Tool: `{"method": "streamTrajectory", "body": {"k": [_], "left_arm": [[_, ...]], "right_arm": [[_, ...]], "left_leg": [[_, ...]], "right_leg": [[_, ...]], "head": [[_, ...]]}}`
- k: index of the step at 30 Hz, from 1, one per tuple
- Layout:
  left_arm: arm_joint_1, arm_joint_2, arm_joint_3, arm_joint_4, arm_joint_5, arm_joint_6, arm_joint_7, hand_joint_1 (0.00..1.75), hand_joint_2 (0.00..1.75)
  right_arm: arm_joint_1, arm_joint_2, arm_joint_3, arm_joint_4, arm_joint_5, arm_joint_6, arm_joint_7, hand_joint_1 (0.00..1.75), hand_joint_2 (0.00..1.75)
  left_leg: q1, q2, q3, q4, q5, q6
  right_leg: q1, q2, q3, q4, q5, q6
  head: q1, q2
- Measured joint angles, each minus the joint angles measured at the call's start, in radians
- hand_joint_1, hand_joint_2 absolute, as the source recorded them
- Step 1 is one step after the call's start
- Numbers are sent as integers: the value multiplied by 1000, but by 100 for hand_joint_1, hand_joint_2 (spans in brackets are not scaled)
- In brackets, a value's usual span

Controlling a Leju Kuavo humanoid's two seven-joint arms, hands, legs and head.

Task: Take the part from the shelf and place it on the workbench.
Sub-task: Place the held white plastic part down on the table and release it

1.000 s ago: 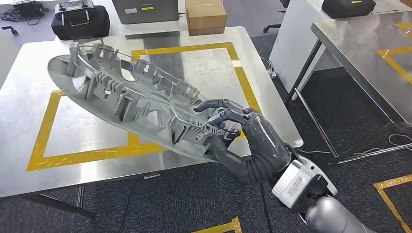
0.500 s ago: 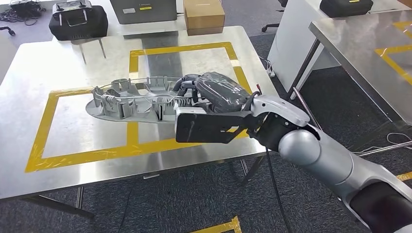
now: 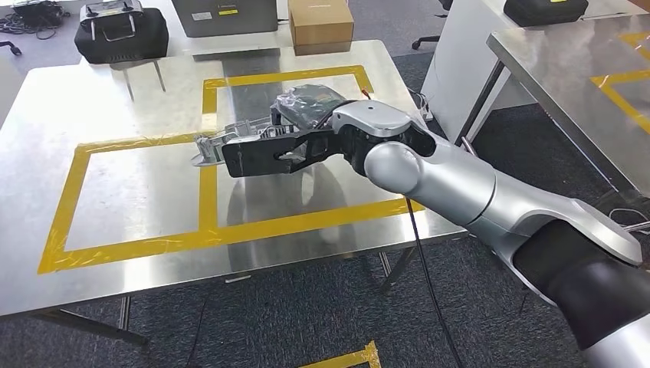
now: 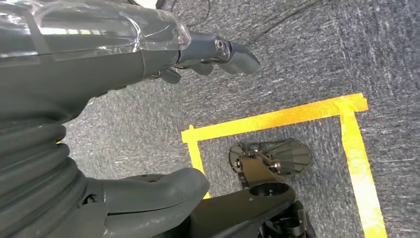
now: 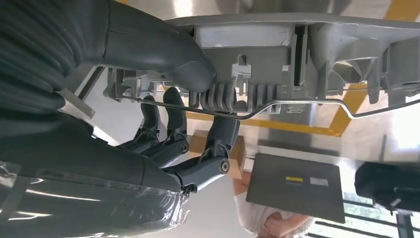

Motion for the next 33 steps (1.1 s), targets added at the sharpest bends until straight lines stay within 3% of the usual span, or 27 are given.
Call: {"method": "streamTrajectory", "body": {"k": [7, 17, 24, 28, 32, 33], "left_arm": [[0, -6, -6, 0, 0, -3, -19, 0, 175], [2, -9, -12, 0, 0, -12, -16, 0, 175], [2, -14, -24, 0, 0, -38, -37, 0, 175], [2, -16, -28, 0, 0, -44, -51, 0, 175], [6, -15, -31, -1, 0, -41, -64, 0, 175], [8, -14, -31, -1, 0, -38, -68, 0, 131]], "right_arm": [[-25, 94, 62, 206, 31, 29, -52, 175, 175], [-41, 163, 114, 368, 34, 72, -57, 175, 175], [-16, 251, 149, 495, 66, 78, -109, 175, 175], [-6, 287, 168, 561, 86, 67, -126, 0, 0], [-6, 302, 181, 611, 93, 60, -127, 0, 0], [-7, 303, 183, 618, 94, 61, -127, 0, 0]], "left_leg": [[0, -3, 1, 0, 0, 0], [0, -16, 0, 0, 1, 0], [0, -18, 0, 0, 1, 1], [0, -20, 0, 0, 1, 0], [0, -24, 0, 0, 2, 0], [0, -25, 0, 0, 2, 0]], "right_leg": [[0, -1, 0, 0, 0, 0], [-1, -4, 1, 0, 0, 0], [0, -5, 1, 0, 0, 0], [-1, -6, 1, 0, 0, 0], [-1, -7, 2, 0, 0, 0], [-1, -8, 2, 0, 0, 0]], "head": [[0, 0], [1, 0], [2, 0], [2, 0], [3, 0], [3, 0]]}}
